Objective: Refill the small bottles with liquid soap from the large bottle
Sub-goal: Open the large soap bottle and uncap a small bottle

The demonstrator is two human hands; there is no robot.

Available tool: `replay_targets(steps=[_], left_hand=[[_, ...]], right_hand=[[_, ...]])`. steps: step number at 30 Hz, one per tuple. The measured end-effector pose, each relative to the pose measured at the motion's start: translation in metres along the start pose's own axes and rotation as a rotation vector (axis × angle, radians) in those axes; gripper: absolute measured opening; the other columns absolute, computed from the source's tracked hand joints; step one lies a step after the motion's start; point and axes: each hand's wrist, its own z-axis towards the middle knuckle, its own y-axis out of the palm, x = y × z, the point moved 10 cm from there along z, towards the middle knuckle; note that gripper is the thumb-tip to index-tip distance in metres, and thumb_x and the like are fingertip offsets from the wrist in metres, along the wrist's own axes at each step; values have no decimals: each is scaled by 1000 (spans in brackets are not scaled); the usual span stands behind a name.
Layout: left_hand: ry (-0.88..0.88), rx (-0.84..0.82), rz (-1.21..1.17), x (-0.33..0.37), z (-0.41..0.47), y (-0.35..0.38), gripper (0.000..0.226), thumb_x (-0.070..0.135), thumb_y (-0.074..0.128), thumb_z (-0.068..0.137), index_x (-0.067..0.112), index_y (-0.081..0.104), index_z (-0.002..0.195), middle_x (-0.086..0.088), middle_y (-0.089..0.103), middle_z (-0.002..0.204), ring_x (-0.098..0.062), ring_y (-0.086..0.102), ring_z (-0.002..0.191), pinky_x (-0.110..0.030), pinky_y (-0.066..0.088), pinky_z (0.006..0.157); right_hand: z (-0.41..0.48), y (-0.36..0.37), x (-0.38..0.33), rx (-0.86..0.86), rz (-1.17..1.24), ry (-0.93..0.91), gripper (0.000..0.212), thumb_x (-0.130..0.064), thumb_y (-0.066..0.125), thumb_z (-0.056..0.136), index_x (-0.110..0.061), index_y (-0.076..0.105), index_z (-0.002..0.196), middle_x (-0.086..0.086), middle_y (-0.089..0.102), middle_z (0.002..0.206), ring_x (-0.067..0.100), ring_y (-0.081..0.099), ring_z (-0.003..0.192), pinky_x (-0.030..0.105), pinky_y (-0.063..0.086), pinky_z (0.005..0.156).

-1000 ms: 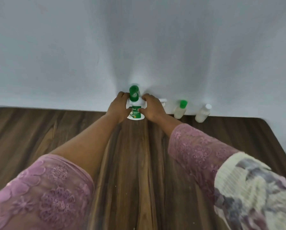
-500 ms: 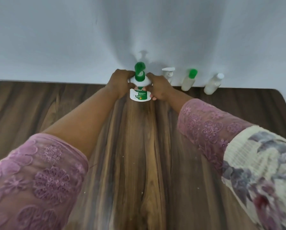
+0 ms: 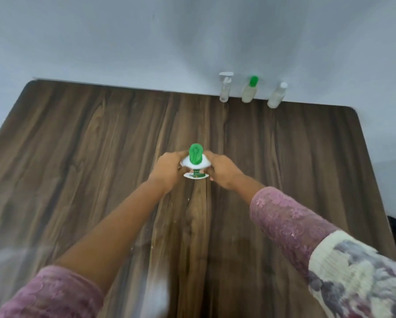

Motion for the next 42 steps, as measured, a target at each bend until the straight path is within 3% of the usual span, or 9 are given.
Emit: replay_targets(steps=[4, 9, 14, 20, 29, 32, 37, 42], left_hand=[[-27, -40, 12, 8, -57, 22, 47, 27, 57, 70, 10, 66, 113, -10, 73, 99, -23, 67, 92, -21, 40, 71], [-15, -24, 46, 22, -104, 33, 49, 23, 56, 71, 7, 64, 117, -11, 71, 106, -24, 64, 96, -12, 31, 70], [-11, -30, 34, 22, -144, 49, 54, 38, 53, 76, 9, 62, 120, -7, 69, 113, -22, 64, 101, -12, 35, 80], [-18, -30, -25, 30, -181, 66, 55, 40, 46, 77, 11, 62, 122, -2, 66, 118, -19, 63, 106, -30, 48, 90], [-11, -37, -4, 31, -195, 70, 54, 43, 46, 79, 14, 62, 121, 1, 68, 115, -15, 65, 101, -32, 52, 88], [3, -53, -11, 31, -200, 73, 52, 43, 48, 79, 13, 63, 120, 0, 69, 113, -15, 66, 100, -29, 52, 88], [10, -95, -24, 30, -214, 83, 48, 45, 49, 81, 17, 63, 119, 6, 68, 113, -6, 64, 99, -14, 45, 86], [-31, -100, -40, 25, -227, 89, 53, 43, 49, 77, 17, 60, 122, 6, 63, 118, -9, 61, 105, -28, 50, 90]], right_hand=[[-53, 26, 0, -42, 14, -6, 34, -2, 55, 84, -5, 55, 119, 19, 65, 107, 35, 62, 95, 34, 45, 81], [-99, 47, -4, -83, 35, -13, 47, -23, 47, 77, -6, 55, 120, 16, 63, 114, 32, 59, 102, 36, 45, 86], [-137, 65, 2, -102, 37, -7, 42, -12, 53, 84, -10, 52, 126, 14, 60, 122, 33, 57, 109, 40, 45, 93], [-172, 80, 4, -129, 35, 6, 52, -28, 45, 80, -13, 48, 130, 11, 58, 123, 30, 58, 108, 41, 46, 92], [-185, 88, 4, -128, 7, -65, 41, -23, 57, 91, -19, 46, 130, 3, 56, 126, 22, 57, 108, 36, 47, 91], [-192, 89, 3, -144, 14, -75, 39, -24, 56, 92, -18, 47, 129, 4, 56, 125, 23, 57, 107, 40, 47, 90], [-208, 96, 2, -149, 24, -103, 41, -25, 55, 93, -20, 45, 132, 1, 54, 128, 18, 56, 109, 35, 47, 93], [-217, 104, 6, -187, 24, -89, 52, -27, 58, 92, -20, 38, 139, 1, 48, 138, 18, 53, 117, 38, 45, 99]])
